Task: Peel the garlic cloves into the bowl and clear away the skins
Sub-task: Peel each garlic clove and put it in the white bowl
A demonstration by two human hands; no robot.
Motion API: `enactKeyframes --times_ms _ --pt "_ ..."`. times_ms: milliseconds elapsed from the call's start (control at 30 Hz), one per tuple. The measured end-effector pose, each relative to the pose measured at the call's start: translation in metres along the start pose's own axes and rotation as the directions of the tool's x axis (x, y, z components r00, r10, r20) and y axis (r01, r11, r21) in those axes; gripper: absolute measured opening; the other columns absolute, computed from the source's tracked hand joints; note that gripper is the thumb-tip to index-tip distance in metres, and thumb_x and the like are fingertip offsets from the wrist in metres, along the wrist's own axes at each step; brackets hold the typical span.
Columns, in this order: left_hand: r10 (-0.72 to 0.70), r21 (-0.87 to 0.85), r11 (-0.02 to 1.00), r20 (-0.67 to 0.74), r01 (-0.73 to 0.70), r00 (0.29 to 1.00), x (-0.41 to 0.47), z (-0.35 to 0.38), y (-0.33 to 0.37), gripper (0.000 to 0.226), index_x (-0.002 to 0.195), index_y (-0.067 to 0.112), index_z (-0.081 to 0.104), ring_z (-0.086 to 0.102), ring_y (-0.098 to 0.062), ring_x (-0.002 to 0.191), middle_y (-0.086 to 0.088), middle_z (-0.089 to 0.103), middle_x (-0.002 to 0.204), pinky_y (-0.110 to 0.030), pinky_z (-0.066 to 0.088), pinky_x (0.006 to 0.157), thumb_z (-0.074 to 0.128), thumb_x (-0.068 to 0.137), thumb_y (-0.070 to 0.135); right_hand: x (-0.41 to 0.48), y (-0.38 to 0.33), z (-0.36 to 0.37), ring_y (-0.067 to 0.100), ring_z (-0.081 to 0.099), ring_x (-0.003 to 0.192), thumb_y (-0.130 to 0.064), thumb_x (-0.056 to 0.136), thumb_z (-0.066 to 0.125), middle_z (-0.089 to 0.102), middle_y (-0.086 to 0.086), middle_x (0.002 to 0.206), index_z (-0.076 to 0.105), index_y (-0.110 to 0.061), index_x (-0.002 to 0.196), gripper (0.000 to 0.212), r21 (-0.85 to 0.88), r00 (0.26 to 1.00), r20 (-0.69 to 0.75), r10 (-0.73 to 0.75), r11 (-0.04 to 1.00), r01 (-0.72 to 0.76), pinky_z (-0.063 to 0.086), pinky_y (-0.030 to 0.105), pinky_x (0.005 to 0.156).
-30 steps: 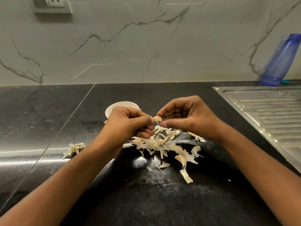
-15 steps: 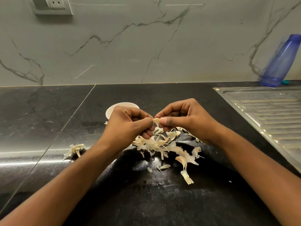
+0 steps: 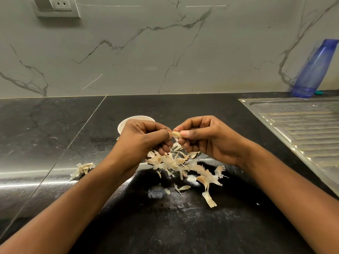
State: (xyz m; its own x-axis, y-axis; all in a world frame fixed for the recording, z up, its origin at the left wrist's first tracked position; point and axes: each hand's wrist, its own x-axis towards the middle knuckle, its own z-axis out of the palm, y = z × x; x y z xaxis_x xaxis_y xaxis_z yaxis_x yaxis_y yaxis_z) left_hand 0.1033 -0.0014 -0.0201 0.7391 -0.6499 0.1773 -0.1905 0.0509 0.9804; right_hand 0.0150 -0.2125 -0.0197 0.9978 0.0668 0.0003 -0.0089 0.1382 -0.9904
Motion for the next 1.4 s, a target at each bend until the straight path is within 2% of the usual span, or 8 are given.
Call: enactKeyframes --times_ms 100,233,367,900,1067,1167,1267,1400 --pt "-0.001 0.015 1.0 -0.019 0.001 1.0 0.0002 0.0006 -0.0007 0.016 0.084 -0.006 0.077 0.064 -0.022 0.06 -0.018 0.071 0.072 -0.024 0.054 0.054 0.064 0.093 -0.01 0.0006 -0.0001 0.0008 0.02 0.07 0.081 -0.006 0.091 0.071 0.074 0.017 0.096 0.074 -0.003 0.122 0.031 -0.056 1.0 -0.027 -0.015 0.998 0.013 0.062 0.027 0.075" --pt "-0.004 0.049 0.999 -0.046 0.007 0.999 0.0002 0.0014 -0.0025 0.019 0.08 0.0 0.078 0.064 -0.022 0.059 -0.015 0.071 0.07 -0.025 0.055 0.054 0.066 0.092 -0.007 0.0004 -0.0008 0.0033 0.022 0.07 0.081 -0.013 0.09 0.076 0.076 0.018 0.1 0.075 0.0 0.114 0.027 -0.211 0.992 -0.076 -0.101 0.974 0.083 0.061 0.029 0.074" --pt "-0.006 0.044 0.999 -0.04 0.008 0.999 0.0007 0.0013 -0.0041 0.016 0.082 -0.001 0.079 0.063 -0.023 0.059 -0.017 0.071 0.07 -0.026 0.055 0.055 0.067 0.092 -0.007 0.0002 0.0017 0.0036 0.023 0.073 0.083 -0.01 0.089 0.079 0.077 0.022 0.101 0.076 0.001 0.113 0.026 -0.299 0.993 -0.066 -0.103 0.951 0.078 0.062 0.029 0.075" --pt "-0.019 -0.007 1.0 0.007 0.019 1.0 -0.0002 0.0053 -0.0018 0.024 0.077 -0.001 0.076 0.063 -0.024 0.061 -0.018 0.069 0.071 -0.025 0.054 0.054 0.061 0.092 -0.012 -0.0007 -0.0022 0.0046 0.019 0.075 0.075 -0.012 0.095 0.069 0.077 0.018 0.094 0.074 0.005 0.108 0.022 -0.044 0.998 -0.014 0.058 0.997 -0.058 0.063 0.025 0.067" --pt "-0.042 -0.055 0.998 0.011 0.043 0.999 0.0006 0.0024 -0.0025 0.01 0.086 -0.005 0.076 0.065 -0.027 0.065 -0.021 0.071 0.077 -0.026 0.056 0.056 0.069 0.092 -0.002 -0.0004 -0.0035 0.003 0.019 0.073 0.076 -0.013 0.093 0.072 0.076 0.016 0.093 0.076 0.001 0.107 0.02 -0.052 0.998 -0.056 0.033 0.998 -0.036 0.062 0.025 0.068" --pt "-0.065 -0.077 0.995 0.027 0.067 0.998 0.0003 -0.0004 -0.0036 0.022 0.094 -0.005 0.078 0.068 -0.029 0.071 -0.022 0.075 0.084 -0.028 0.06 0.063 0.079 0.085 0.015 -0.0001 -0.0037 0.0019 0.019 0.072 0.079 -0.013 0.089 0.076 0.077 0.016 0.097 0.078 -0.003 0.11 0.024 -0.089 0.996 -0.091 0.0 0.996 -0.008 0.063 0.025 0.07" --pt "-0.06 -0.052 0.997 0.033 0.061 0.998 0.0004 0.0002 -0.0053 0.014 0.095 -0.001 0.08 0.07 -0.03 0.075 -0.024 0.075 0.087 -0.029 0.062 0.067 0.078 0.088 0.011 0.0002 -0.003 0.0007 0.021 0.074 0.081 -0.01 0.092 0.074 0.077 0.018 0.102 0.077 -0.001 0.112 0.022 -0.118 0.995 -0.097 0.005 0.993 -0.017 0.063 0.026 0.072" --pt "-0.042 -0.042 0.998 0.039 0.044 0.998 -0.0001 0.0003 -0.005 0.023 0.1 0.0 0.08 0.073 -0.028 0.075 -0.021 0.077 0.085 -0.029 0.063 0.069 0.079 0.083 0.016 -0.0005 -0.0043 -0.0008 0.021 0.075 0.08 -0.01 0.094 0.073 0.077 0.021 0.101 0.077 -0.001 0.111 0.02 -0.104 0.996 -0.087 0.012 0.994 -0.021 0.064 0.027 0.072"
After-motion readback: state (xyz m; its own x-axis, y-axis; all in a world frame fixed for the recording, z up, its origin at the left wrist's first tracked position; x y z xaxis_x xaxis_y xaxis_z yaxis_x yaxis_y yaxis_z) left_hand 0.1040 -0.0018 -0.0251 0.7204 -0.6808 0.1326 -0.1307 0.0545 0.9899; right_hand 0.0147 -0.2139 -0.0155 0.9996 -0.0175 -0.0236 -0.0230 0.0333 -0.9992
